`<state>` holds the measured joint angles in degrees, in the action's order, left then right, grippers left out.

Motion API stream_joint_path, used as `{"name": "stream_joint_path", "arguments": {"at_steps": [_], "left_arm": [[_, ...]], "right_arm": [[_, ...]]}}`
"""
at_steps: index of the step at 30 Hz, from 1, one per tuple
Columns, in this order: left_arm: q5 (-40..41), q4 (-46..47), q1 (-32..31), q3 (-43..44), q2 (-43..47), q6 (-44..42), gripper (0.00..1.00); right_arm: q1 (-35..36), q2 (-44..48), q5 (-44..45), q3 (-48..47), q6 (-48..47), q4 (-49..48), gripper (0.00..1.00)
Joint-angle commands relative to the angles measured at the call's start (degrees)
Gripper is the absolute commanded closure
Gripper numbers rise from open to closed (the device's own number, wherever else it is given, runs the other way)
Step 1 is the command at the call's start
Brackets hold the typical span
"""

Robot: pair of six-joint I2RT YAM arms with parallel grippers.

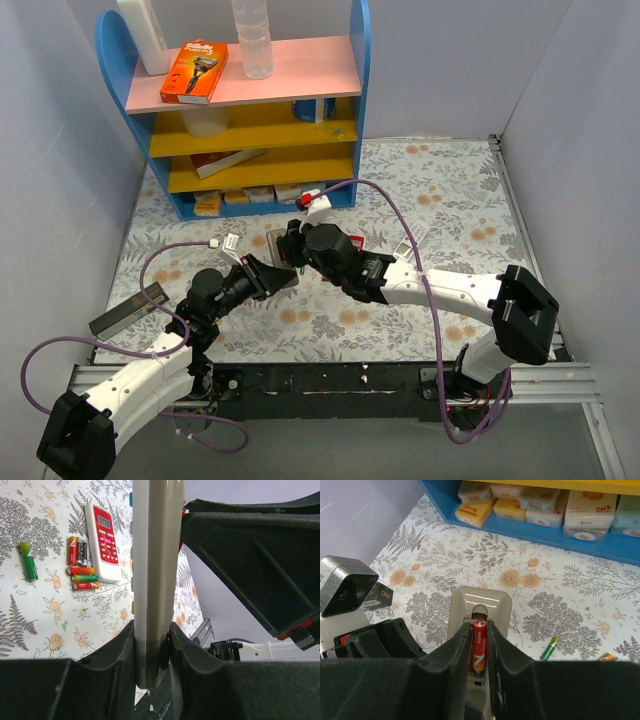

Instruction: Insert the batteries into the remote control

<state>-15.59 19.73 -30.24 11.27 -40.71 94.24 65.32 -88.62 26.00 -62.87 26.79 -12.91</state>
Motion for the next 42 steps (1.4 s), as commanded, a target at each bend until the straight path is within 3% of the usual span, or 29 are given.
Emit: {"name": "stream_joint_path", "arguments": {"at_steps": [1, 25, 32, 42], "left_arm": [[-0.58, 2.77, -0.26, 2.53, 1.07, -0.98, 1.00], [-1.19, 3.21, -0.26, 2.53, 0.54, -0.81, 1.00], [-1.63, 3.48, -0.26, 2.44, 0.72, -0.90, 1.00], [-3.12, 4.62, -0.26, 2.36, 0.63, -1.25, 1.00]], "right_arm": [[-0.37, -0.41, 3.79, -2.25, -0.15, 1.66, 0.70], [-0.28, -0.59, 0.90, -3.57, -3.05, 1.04, 0.69], [-0.28, -0.94, -0.33, -3.93, -5.78, -0.28, 0.87], [-0.37, -1.20, 0.02, -4.10, -8.68, -0.98, 0.91]]}}
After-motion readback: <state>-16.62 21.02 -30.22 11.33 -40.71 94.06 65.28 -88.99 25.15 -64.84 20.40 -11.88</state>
